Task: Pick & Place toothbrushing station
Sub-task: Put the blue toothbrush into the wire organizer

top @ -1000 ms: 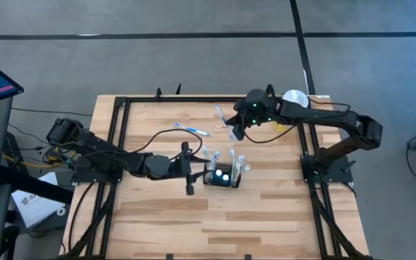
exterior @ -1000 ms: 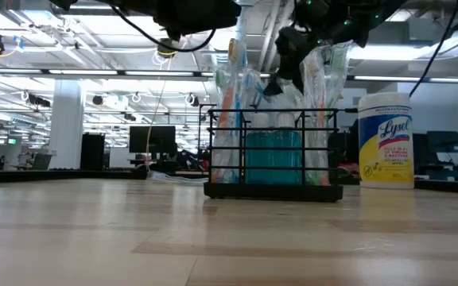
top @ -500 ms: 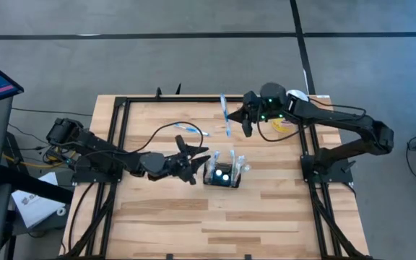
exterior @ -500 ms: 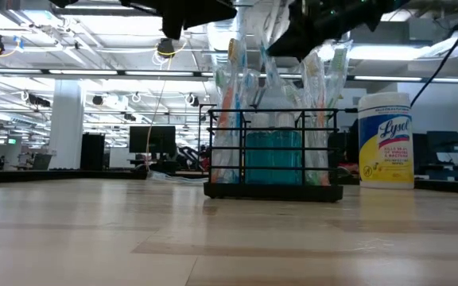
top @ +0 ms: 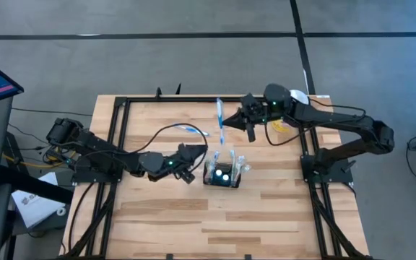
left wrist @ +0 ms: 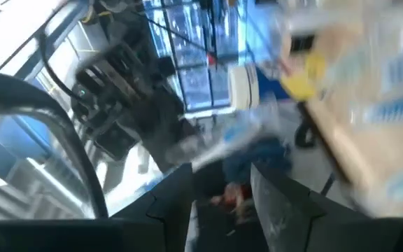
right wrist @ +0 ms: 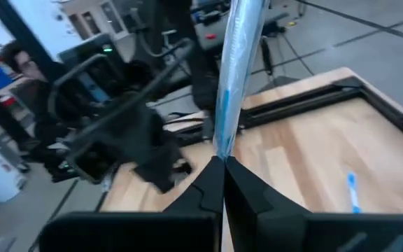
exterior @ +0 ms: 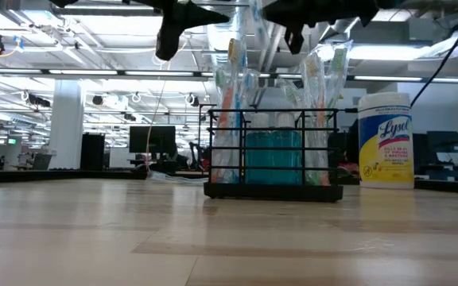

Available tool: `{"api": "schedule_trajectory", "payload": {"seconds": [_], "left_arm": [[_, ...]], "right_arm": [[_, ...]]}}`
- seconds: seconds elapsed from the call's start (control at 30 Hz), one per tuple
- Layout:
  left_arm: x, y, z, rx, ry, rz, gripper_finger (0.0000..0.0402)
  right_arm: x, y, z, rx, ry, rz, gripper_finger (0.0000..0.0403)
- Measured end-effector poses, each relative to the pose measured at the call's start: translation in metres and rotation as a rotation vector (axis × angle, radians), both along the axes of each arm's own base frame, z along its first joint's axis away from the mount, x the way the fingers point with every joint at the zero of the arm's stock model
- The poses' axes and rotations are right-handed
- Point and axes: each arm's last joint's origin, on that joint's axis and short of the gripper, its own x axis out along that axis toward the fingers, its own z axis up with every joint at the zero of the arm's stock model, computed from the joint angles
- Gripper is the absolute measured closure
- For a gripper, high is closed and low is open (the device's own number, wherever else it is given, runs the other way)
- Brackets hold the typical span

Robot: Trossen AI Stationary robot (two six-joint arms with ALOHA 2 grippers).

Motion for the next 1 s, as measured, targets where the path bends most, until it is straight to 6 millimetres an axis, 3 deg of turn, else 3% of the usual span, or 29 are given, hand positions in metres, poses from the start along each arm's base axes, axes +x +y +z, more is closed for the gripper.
{"api": "schedule_trajectory", "payload": {"seconds": [0.17, 0.3, 0.67, 1.0], "left_arm": [[-0.001, 0.002, 0.001, 0.143, 0.084, 0.091, 0.0261], [-0.001, 0.002, 0.001, 0.162, 0.092, 0.098, 0.0261], [-0.001, -0.007, 0.003, 0.265, 0.106, -0.029, 0.0261], [-0.001, -0.009, 0.007, 0.357, 0.091, -0.109, 0.0272]], "right_arm": [[0.003, 0.012, 0.001, 0.004, -0.009, 0.044, 0.0403], [0.005, 0.019, 0.002, 0.016, -0.017, 0.065, 0.0403], [0.009, 0.035, 0.003, 0.035, -0.024, 0.102, 0.0403], [0.028, 0.046, -0.009, 0.102, -0.017, 0.14, 0.0403]]}}
